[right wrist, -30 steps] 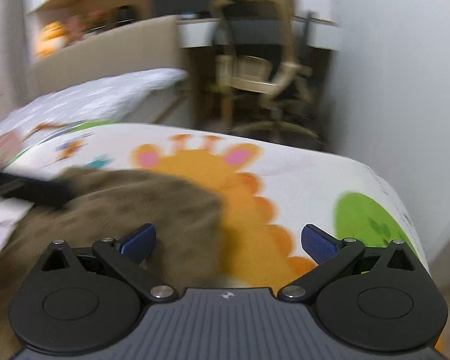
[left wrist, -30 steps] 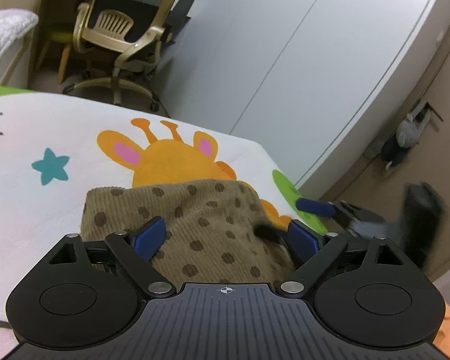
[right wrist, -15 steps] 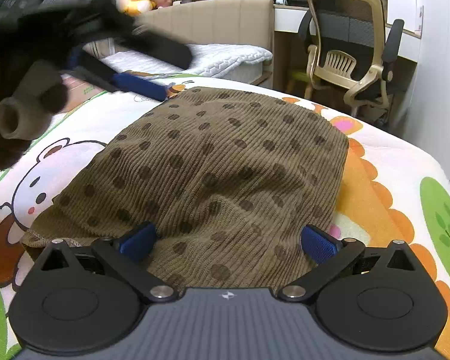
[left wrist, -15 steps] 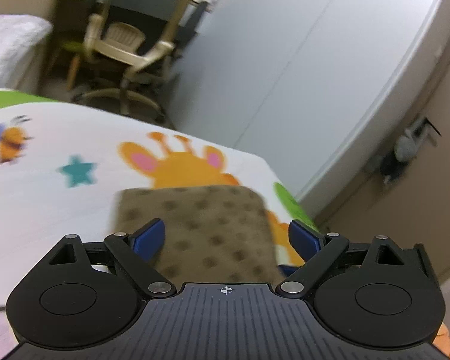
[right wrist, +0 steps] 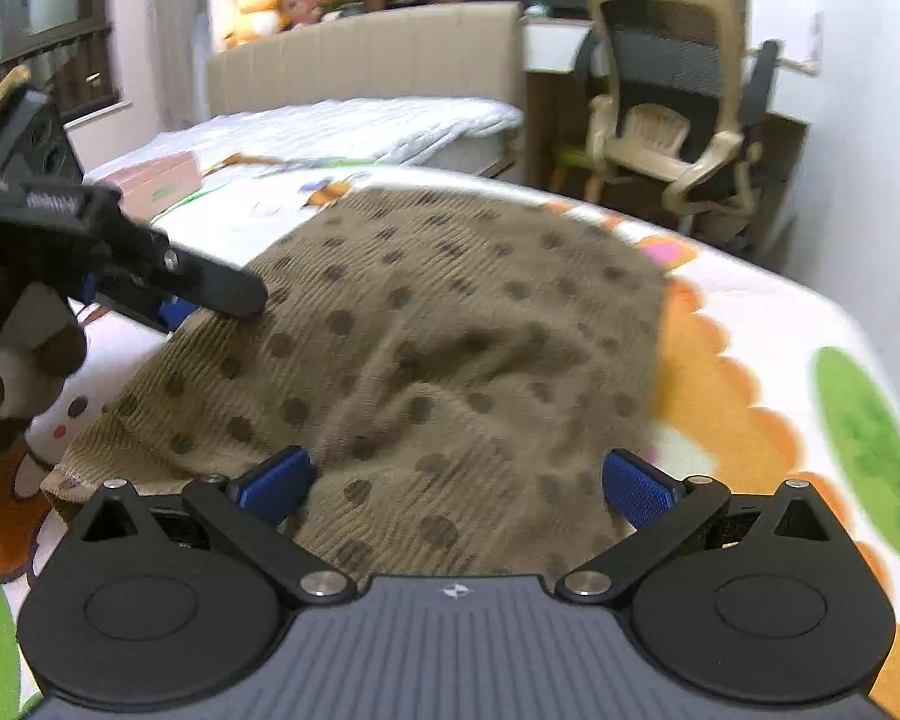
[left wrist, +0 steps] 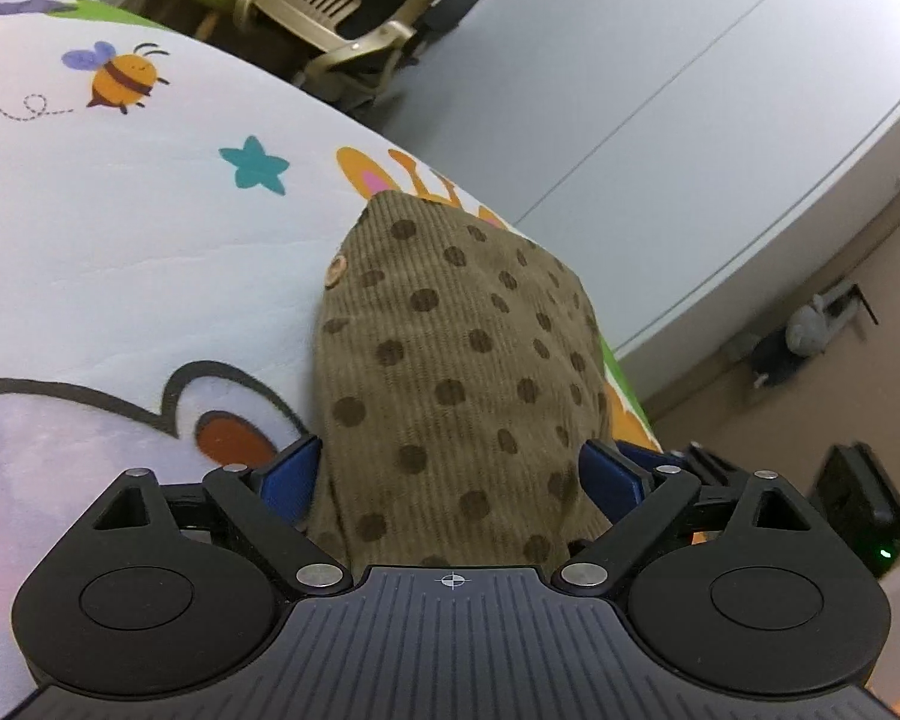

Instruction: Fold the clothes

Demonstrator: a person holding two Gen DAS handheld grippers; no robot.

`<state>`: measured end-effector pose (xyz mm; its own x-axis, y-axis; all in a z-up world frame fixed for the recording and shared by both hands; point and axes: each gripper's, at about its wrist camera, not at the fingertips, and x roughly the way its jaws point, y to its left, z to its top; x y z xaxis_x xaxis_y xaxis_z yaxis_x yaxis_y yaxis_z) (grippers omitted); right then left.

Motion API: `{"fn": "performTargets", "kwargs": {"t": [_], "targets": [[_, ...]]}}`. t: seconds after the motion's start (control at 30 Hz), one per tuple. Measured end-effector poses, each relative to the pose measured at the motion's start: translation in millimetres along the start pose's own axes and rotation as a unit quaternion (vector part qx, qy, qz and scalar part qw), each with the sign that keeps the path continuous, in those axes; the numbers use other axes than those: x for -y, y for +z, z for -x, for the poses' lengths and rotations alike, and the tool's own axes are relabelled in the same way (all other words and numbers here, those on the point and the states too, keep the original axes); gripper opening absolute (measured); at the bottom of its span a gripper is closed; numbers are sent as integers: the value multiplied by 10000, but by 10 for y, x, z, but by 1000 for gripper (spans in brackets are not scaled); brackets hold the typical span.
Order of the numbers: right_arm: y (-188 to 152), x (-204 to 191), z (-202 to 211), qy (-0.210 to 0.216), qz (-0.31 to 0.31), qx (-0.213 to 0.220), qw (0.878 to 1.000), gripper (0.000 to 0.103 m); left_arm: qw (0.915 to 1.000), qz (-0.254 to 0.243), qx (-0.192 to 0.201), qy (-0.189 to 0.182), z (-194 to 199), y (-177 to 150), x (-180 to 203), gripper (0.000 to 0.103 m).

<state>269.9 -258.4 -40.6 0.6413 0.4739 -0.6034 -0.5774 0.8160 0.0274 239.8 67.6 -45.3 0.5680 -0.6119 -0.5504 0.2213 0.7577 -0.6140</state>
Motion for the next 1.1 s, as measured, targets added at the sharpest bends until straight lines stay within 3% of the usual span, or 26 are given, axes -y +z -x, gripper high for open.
{"fn": "performTargets", "kwargs": {"t": [0.1,0.17,0.3,0.47,0.6,0.73,0.93,1.0,1.1], "targets": [[37,118,285,-399,-379,552,9970,103,9993,-316,43,195,-47,-60,105,94],[62,188,290,-746,-514,616,9940,103,9976,-597,38,361,-108,-116,223,89],[-70,112,9,-1340,-159,61,9908,103,9960,-776,8,450,-122,-196,320,83],[-17,-107,-69,-1576,227,24,9872,103,9994,-304,-63,164,-24,-168,182,71],[156,-446,-264,-1353,573,6,9892,103,9997,-219,55,-56,206,-87,68,62],[436,-948,-649,-1049,985,99,9896,103,9982,-121,449,377,645,83,-220,62],[870,-1316,-1211,-555,1027,21,9932,103,9913,211,788,1035,1201,171,-780,64],[1009,-1430,-1391,-396,1032,-9,9939,103,9902,64,896,1069,1365,162,-742,68],[953,-1309,-1341,-419,902,-119,9950,103,9852,-296,1231,1153,1613,164,-605,68]]}}
